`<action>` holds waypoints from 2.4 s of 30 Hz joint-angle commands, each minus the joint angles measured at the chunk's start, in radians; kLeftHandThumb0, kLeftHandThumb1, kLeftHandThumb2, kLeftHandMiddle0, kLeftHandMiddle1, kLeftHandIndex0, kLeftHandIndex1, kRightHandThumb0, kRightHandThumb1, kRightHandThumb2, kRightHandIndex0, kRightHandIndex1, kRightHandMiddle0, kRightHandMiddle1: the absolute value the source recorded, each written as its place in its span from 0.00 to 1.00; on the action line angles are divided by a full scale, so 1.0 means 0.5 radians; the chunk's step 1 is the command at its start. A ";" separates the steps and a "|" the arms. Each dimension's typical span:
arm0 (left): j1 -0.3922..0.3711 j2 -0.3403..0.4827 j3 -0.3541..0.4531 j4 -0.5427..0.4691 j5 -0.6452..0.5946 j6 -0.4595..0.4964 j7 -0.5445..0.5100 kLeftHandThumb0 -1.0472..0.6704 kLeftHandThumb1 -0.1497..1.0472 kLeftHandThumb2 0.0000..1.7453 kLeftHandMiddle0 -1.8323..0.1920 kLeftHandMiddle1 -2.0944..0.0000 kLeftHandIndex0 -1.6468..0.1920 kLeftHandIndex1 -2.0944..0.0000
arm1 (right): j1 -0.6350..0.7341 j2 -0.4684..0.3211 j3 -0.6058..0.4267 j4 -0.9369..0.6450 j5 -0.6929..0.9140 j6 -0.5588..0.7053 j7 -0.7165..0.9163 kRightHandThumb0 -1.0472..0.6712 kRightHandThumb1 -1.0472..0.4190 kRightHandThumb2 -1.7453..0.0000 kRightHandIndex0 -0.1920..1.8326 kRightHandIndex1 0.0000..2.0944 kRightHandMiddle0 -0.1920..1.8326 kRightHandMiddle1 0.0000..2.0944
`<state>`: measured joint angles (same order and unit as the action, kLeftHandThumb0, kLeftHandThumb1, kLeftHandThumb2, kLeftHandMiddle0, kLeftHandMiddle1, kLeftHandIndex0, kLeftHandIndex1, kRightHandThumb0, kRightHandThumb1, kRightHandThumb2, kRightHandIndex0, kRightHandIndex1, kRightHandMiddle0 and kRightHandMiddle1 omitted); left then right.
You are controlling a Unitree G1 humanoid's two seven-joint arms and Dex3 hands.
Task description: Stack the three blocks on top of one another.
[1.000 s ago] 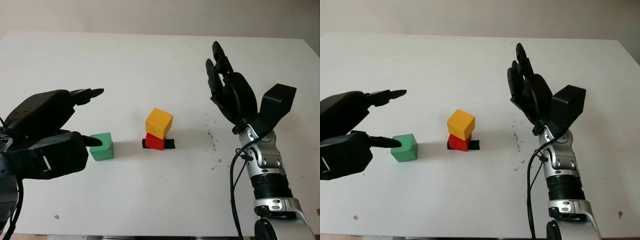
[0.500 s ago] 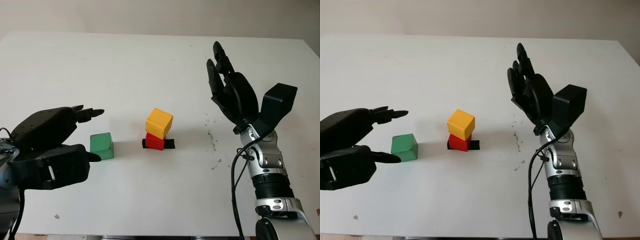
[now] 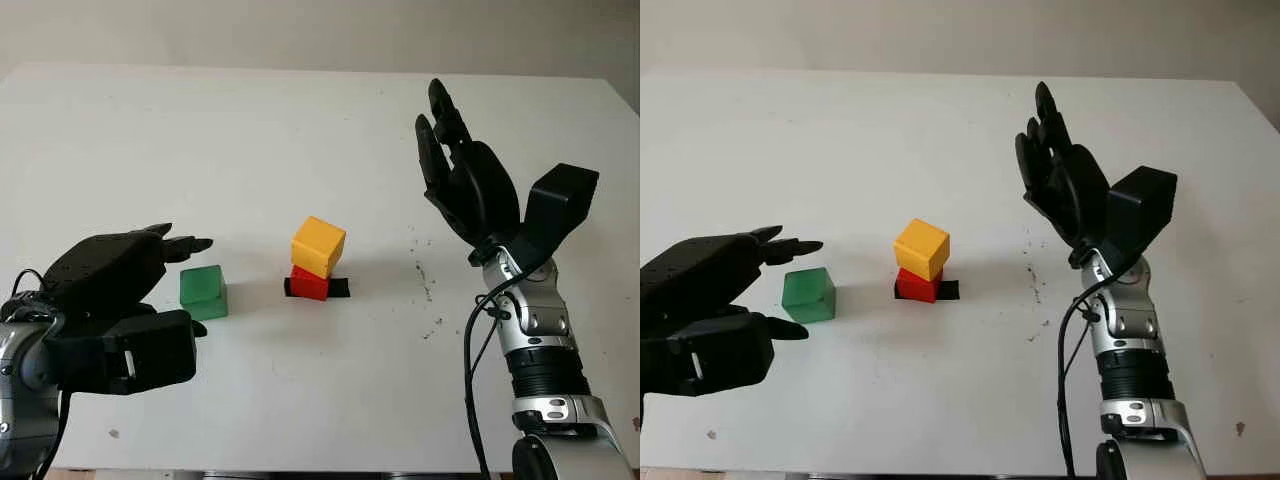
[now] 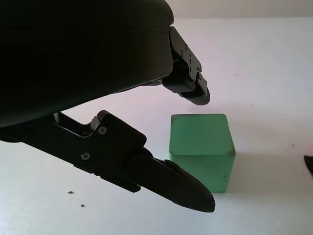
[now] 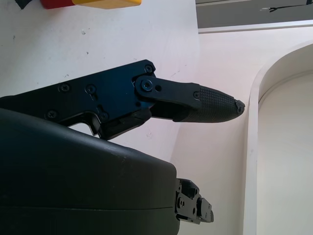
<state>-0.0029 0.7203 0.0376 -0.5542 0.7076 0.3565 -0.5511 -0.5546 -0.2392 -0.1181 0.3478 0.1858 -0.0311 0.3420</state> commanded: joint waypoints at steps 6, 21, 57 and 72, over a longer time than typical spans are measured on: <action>0.030 -0.051 0.031 0.043 -0.061 -0.108 0.105 0.41 0.90 0.04 0.68 0.92 0.74 0.38 | 0.005 -0.031 -0.016 -0.048 -0.007 0.006 -0.008 0.20 0.00 0.68 0.00 0.00 0.00 0.00; 0.020 0.027 0.029 0.062 0.019 -0.175 0.066 0.47 0.92 0.03 0.69 0.93 0.76 0.37 | 0.003 -0.035 -0.026 -0.046 0.003 -0.005 -0.011 0.21 0.00 0.69 0.00 0.00 0.00 0.00; -2.059 0.233 -0.450 0.937 -0.428 -0.830 -0.706 0.41 0.90 0.03 0.53 0.97 0.49 0.60 | -0.005 0.034 0.009 -0.012 -0.030 0.019 -0.058 0.21 0.00 0.70 0.00 0.00 0.00 0.01; -2.117 -0.010 -0.437 1.184 -0.727 -0.627 -0.748 0.45 0.95 0.03 0.64 0.99 0.62 0.48 | -0.006 0.060 0.020 -0.015 -0.061 0.013 -0.102 0.20 0.00 0.72 0.00 0.00 0.01 0.02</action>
<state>-1.0255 0.7213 -0.2043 0.0353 0.3637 0.0239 -0.9175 -0.5536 -0.2102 -0.1111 0.3506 0.1557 -0.0165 0.2912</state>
